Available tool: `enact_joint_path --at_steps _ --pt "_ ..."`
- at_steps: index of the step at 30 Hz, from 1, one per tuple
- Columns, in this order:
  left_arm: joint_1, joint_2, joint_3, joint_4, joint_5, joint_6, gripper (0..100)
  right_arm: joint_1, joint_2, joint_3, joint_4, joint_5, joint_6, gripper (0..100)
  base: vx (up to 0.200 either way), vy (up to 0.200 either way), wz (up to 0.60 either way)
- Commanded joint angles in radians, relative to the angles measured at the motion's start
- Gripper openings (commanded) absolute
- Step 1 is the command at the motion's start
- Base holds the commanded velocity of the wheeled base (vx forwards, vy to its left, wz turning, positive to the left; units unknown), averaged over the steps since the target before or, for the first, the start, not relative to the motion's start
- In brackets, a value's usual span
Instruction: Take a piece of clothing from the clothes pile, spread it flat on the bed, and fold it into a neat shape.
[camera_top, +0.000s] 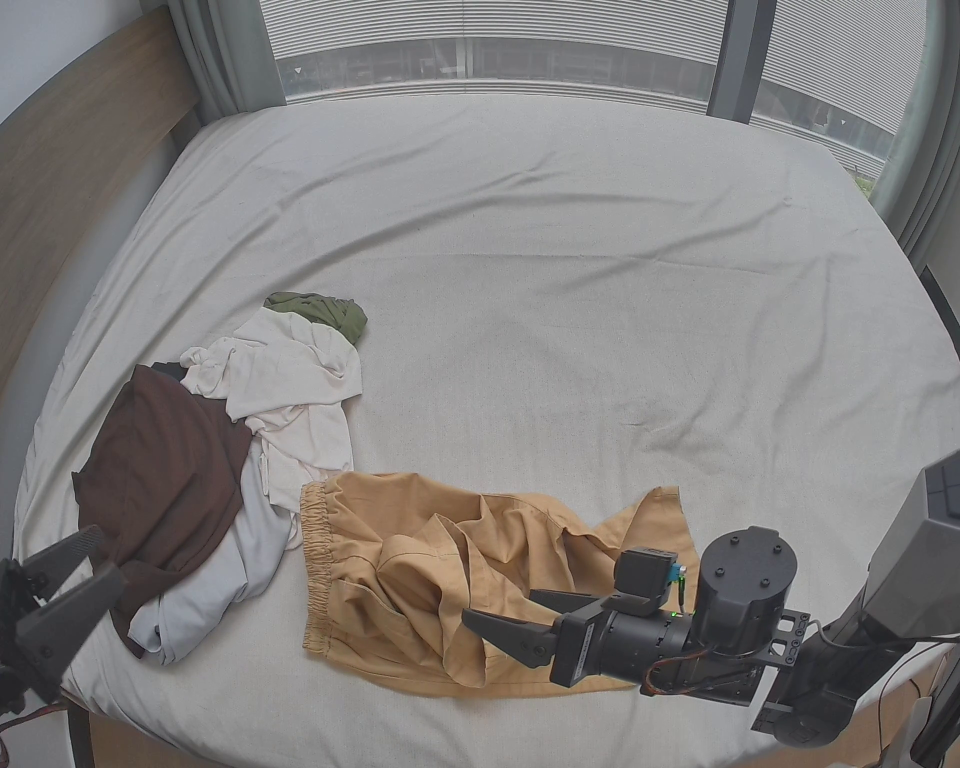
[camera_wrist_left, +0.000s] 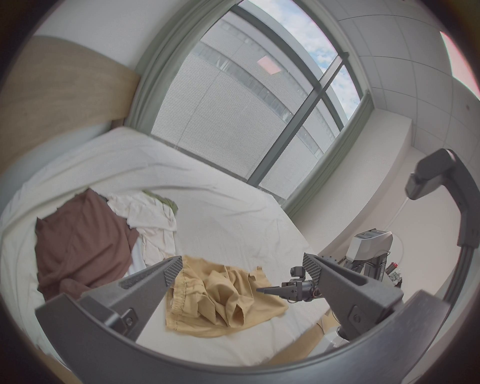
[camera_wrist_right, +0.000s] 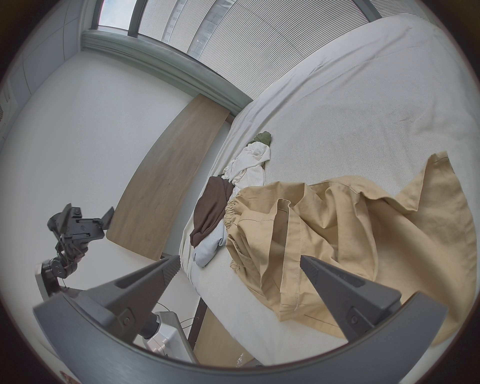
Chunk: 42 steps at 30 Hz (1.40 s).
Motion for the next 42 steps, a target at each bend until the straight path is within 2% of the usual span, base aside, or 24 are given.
enact_joint_path --at_steps 1,7,16,23,30,34,42 --pt "-0.005 0.308 0.095 -0.136 -0.031 -0.025 100 0.002 0.001 -0.011 -0.003 0.001 0.0 100 0.0 0.0 0.0" --pt "0.013 0.461 0.086 -0.236 -0.057 -0.075 100 0.001 0.003 -0.01 -0.004 0.0 0.002 100 0.0 0.0 0.0" --pt "0.157 0.697 0.095 -0.448 -0.322 -0.059 100 -0.008 0.001 -0.002 -0.004 -0.003 0.008 100 0.0 0.0 0.0" --pt "0.186 0.834 0.134 -0.535 -0.356 0.024 100 -0.013 0.003 -0.001 -0.006 -0.005 0.008 100 0.0 0.0 0.0" --pt "0.194 0.98 0.192 -0.719 -0.371 0.096 100 -0.016 0.015 0.001 -0.009 -0.007 0.009 100 0.0 0.0 0.0" --pt "0.211 1.061 0.194 -0.796 -0.374 0.102 100 -0.022 0.018 0.001 -0.01 -0.007 0.009 100 0.0 0.0 0.0" --pt "0.208 1.326 0.203 -1.071 -0.377 0.074 100 -0.022 0.041 0.002 -0.03 -0.007 0.009 100 0.0 0.0 0.0"
